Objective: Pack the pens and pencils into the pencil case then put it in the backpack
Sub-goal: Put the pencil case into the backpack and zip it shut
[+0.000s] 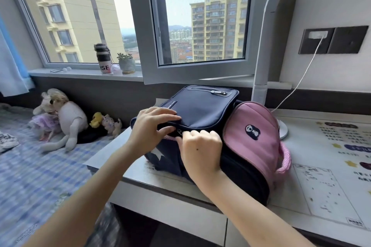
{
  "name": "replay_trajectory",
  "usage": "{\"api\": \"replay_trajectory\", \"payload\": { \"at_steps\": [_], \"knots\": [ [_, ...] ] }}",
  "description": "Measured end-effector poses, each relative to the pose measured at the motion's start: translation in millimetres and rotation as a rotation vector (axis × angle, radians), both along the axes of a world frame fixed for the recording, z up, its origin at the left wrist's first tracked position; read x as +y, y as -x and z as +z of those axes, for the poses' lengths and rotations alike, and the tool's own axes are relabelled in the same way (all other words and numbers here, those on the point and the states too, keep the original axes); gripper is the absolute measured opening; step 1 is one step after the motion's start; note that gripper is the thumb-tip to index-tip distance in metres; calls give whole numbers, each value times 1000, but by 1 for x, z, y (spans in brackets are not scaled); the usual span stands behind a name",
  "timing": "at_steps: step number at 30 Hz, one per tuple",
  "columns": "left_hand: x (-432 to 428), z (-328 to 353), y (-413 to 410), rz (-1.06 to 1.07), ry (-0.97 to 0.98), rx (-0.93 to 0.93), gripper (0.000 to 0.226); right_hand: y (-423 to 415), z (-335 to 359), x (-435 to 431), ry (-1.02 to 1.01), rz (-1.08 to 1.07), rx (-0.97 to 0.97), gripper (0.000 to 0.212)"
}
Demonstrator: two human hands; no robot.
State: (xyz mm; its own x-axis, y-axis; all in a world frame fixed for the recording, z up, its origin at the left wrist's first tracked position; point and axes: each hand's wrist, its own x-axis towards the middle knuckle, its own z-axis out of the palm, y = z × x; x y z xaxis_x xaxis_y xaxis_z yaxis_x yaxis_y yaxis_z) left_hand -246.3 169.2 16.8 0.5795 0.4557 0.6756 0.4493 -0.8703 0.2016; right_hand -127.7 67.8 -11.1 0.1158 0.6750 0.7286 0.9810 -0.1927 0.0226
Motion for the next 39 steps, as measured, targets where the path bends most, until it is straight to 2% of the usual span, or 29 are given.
{"api": "replay_trajectory", "payload": {
  "at_steps": [2, 6, 12, 14, 17, 22, 24, 27, 29, 31, 34, 36, 39],
  "knots": [
    [7, 2, 3, -32, -62, 79, 31, 6, 4, 4, -7, -20, -44, 17],
    [12, -2, 0, -68, -146, 199, 40, 3, 7, 1, -64, -13, -100, 30],
    [12, -7, -1, -122, -230, 119, 28, -25, 3, -19, -44, -75, -168, 16],
    [14, -10, 2, -140, -239, 86, 28, -49, 2, -35, -36, -139, -152, 24],
    [12, -11, 3, -152, -227, 83, 38, -75, 10, -44, -16, -152, -86, 30],
    [17, -9, 2, -153, -246, 87, 30, -91, 22, -32, 36, -49, 141, 18],
    [18, -12, 1, -149, -276, 77, 24, -104, 24, -32, 71, -40, 229, 22],
    [9, -7, -9, -70, -248, 51, 21, -122, 23, -23, 21, -45, 308, 27],
    [-7, 3, -25, -41, -203, 30, 31, -123, 21, -14, 30, -28, 408, 24],
    [-31, 13, -51, -33, -187, 116, 56, -122, 17, -11, 20, 22, 498, 21],
    [-50, 18, -98, 40, -99, 436, 86, -128, 16, -23, -13, 50, 484, 19],
    [-47, 22, -118, 96, -41, 560, 79, -136, 15, -26, -6, 57, 462, 19],
    [-39, 30, -128, 92, -17, 629, 63, -151, 14, -13, -5, 23, 423, 20]
  ]
}}
